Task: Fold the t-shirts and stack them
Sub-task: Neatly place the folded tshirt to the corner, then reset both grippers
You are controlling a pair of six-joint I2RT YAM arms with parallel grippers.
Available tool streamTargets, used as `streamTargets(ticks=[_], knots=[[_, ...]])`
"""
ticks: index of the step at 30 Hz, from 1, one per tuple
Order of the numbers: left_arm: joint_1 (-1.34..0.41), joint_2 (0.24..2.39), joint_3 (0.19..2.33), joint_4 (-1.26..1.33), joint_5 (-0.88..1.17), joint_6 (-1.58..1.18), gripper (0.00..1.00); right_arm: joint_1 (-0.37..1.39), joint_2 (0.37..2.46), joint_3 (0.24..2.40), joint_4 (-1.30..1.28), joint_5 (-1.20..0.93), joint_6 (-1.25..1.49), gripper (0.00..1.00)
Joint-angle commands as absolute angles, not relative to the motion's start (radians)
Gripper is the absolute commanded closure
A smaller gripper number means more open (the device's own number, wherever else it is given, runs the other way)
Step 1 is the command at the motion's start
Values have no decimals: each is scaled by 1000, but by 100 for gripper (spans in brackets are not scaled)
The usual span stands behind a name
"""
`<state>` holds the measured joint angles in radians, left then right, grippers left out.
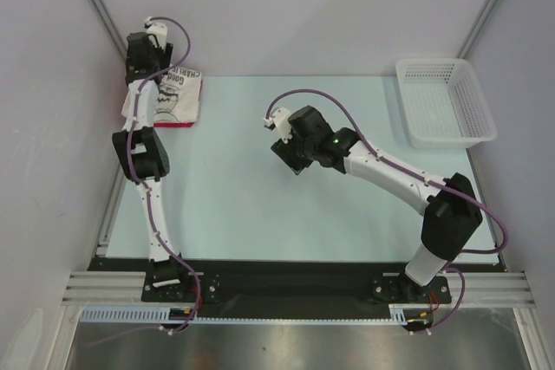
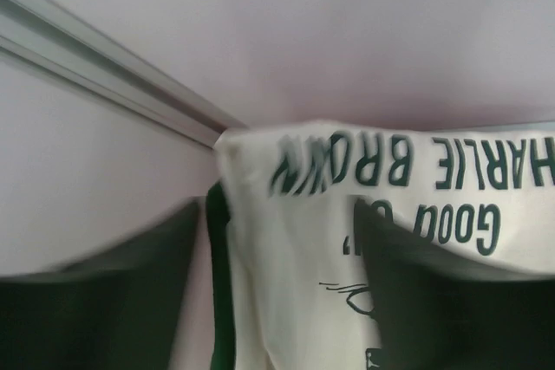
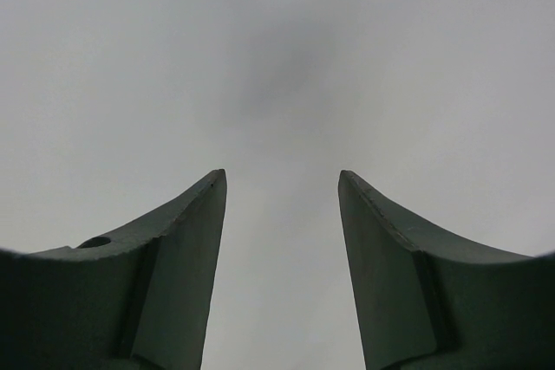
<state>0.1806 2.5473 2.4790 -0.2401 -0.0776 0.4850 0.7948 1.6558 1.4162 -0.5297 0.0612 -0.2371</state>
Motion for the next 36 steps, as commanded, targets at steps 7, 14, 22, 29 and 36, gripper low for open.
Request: streamTargets(ticks=[7, 14, 22, 29, 36], knots=[[98, 2223, 2309, -178, -247, 191, 0, 698, 1522, 1338, -424, -35, 66, 39], [-271, 1832, 1832, -279, -41, -78, 0, 543, 1217, 935, -125, -109, 466, 39], [-578, 1341, 1124, -26, 274, -446, 0, 451, 864, 437, 121, -74, 931, 29], [-578, 990, 331, 715, 439, -1134, 0, 413, 459, 68, 167, -19, 1299, 22], [-566, 850, -159, 1223, 287, -1501, 0, 403, 74, -80, -58, -23, 1470, 0]])
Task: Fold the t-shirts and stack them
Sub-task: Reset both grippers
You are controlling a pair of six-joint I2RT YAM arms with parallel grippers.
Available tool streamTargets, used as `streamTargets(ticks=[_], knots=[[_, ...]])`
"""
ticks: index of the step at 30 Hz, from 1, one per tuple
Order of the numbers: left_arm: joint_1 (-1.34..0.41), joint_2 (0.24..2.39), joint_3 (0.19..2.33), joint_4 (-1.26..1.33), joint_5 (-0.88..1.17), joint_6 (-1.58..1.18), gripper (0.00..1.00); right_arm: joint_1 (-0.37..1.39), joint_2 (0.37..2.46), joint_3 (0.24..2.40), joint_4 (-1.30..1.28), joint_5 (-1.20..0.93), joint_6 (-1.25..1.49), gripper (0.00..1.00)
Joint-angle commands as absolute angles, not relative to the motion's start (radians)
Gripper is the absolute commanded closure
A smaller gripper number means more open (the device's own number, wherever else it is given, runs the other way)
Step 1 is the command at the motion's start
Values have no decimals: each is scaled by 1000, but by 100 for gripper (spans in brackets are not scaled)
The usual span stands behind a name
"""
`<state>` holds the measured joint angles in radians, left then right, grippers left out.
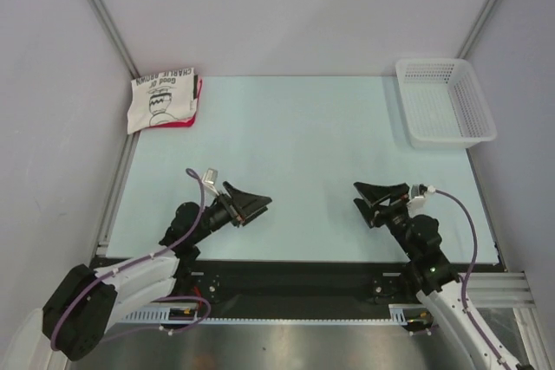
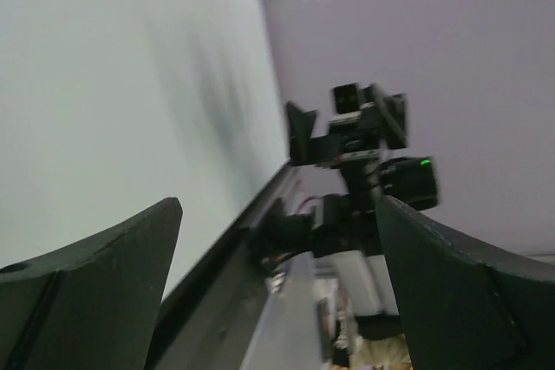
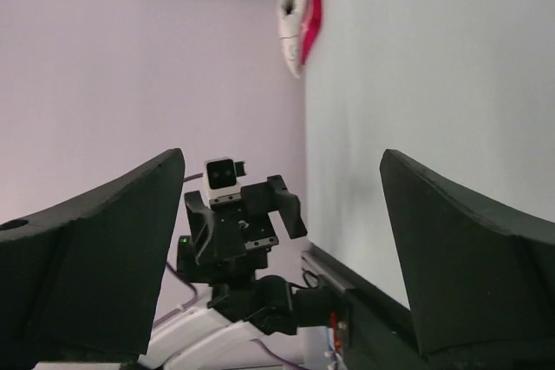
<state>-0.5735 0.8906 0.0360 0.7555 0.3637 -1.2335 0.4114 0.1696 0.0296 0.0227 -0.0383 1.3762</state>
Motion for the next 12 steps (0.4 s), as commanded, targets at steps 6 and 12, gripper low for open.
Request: streamTargets(ticks=[6, 12], knots=[[-540, 772, -216, 1333, 296, -1640, 0, 384, 133, -81, -68, -170, 1564, 0], [-541, 473, -216, 1439, 87, -1891, 0, 388, 141, -115, 561, -388, 1626, 0]])
